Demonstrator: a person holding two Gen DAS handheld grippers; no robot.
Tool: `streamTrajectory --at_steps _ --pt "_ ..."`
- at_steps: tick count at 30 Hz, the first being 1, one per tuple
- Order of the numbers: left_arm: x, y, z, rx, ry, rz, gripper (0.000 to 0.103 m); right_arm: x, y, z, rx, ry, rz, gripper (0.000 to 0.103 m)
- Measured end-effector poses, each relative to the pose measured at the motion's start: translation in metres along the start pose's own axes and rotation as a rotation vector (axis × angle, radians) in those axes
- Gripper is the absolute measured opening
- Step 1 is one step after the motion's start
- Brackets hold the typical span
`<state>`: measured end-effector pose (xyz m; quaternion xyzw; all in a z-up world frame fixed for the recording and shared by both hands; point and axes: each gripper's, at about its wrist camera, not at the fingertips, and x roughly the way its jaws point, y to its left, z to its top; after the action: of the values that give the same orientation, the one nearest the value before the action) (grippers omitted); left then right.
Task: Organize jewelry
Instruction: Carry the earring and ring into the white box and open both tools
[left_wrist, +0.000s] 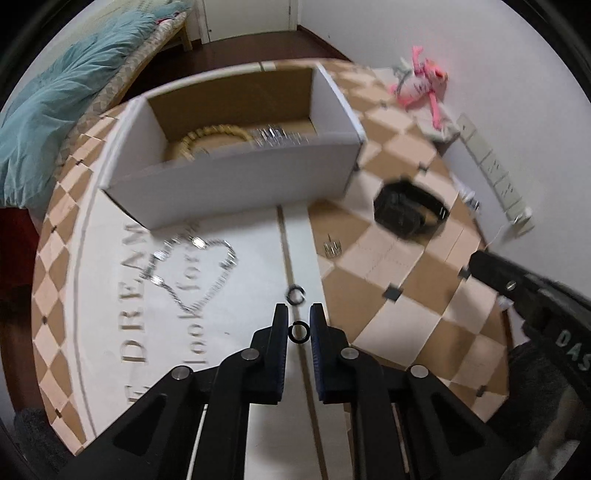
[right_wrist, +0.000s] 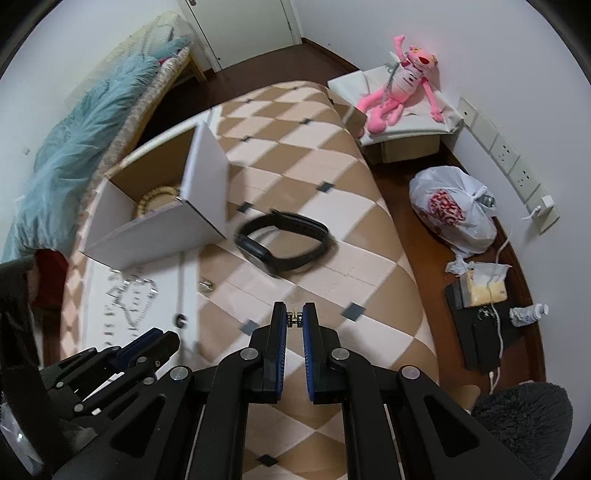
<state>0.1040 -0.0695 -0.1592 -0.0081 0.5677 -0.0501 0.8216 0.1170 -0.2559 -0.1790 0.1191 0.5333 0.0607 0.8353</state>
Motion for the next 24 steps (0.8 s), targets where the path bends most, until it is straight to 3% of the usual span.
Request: streamTrajectory --at_steps 6,11,16,24 --pt "-0.051 0.038 0.042 -0.081 -0.087 -0.059 0.009 -0.017 0.034 0.035 -0.043 -0.033 0.111 0.009" --pt "-0.065 0.062 0.091 -0.116 -0.126 -0.076 0.009 -0.003 0.073 0.081 -0.102 -0.013 0.182 0.009" --pt "-0.042 0.084 0.128 -0.144 -0.07 -0.088 0.009 0.028 0.101 0.122 -0.144 0.062 0.196 0.009" --pt "-0.013 0.106 0.154 -0.166 0.008 -0.065 0.011 0.072 0.12 0.162 -0.196 0.206 0.15 0.01"
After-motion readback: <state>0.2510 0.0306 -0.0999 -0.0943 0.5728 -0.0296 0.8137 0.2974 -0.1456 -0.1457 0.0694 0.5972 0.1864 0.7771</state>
